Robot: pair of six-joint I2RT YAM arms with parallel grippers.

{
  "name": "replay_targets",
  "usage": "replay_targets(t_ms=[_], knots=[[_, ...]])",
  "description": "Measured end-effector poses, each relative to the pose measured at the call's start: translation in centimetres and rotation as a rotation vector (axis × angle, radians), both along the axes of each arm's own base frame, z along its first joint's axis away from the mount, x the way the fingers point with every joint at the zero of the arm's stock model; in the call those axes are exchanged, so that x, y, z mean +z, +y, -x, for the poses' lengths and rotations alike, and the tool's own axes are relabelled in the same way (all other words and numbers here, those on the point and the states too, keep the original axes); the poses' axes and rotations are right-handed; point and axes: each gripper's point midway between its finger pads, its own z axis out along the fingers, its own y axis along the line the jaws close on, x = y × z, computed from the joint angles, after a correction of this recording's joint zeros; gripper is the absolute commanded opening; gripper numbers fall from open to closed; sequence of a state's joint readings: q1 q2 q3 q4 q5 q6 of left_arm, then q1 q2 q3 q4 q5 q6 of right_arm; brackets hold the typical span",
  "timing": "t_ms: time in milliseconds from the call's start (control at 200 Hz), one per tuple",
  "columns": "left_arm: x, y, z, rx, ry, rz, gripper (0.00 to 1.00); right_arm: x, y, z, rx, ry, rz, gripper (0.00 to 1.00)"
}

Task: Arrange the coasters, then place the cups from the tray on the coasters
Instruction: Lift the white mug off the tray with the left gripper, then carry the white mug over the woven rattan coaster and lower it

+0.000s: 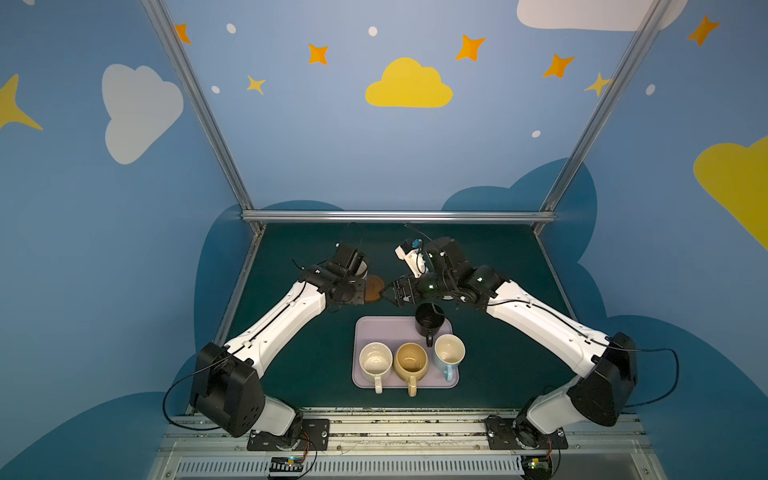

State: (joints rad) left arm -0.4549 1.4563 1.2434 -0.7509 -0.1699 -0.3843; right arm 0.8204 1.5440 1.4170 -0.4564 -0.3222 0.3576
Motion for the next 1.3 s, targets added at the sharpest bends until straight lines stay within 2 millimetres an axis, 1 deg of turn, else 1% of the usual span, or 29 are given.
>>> replay_targets(t_ms=[100,215,380,556,776,911,1011,1151,1296], knots=[[0.1,1.0,-0.7,0.01,-0.012,-0.01,0.03,0.0,1.0,-0.3,0.004,-0.004,-0.004,0.98],[0.1,2.2,-1.4,0.017,-0.023,-0.004,0.03,-0.8,1.8,-0.7,0.005,0.009,0.004,0.98],[-0.3,3.7,-2.6,0.044,-0.048,0.012,0.03,-1.4,3.0,-1.9,-0.013,0.03,0.01,0.98],[-1.0,4.4,-4.1,0.061,-0.063,0.022,0.03,-1.8,4.3,-2.9,-0.021,0.044,0.008,0.98],[-3.0,5.6,-5.3,0.077,-0.036,-0.006,0.03,-2.0,5.3,-3.6,-0.013,0.053,0.007,0.98],[-4.7,6.5,-5.6,0.085,-0.001,-0.041,0.03,-2.3,6.3,-4.1,-0.003,0.069,0.007,0.98],[-5.6,6.9,-5.7,0.08,0.02,-0.056,0.03,-2.9,7.0,-4.5,0.005,0.084,0.015,0.98],[-7.1,7.1,-5.9,0.068,0.052,-0.074,0.03,-3.8,7.2,-4.5,0.006,0.104,0.037,0.98],[-8.2,7.2,-6.0,0.056,0.075,-0.084,0.03,-4.1,7.1,-4.3,0.008,0.113,0.048,0.98]])
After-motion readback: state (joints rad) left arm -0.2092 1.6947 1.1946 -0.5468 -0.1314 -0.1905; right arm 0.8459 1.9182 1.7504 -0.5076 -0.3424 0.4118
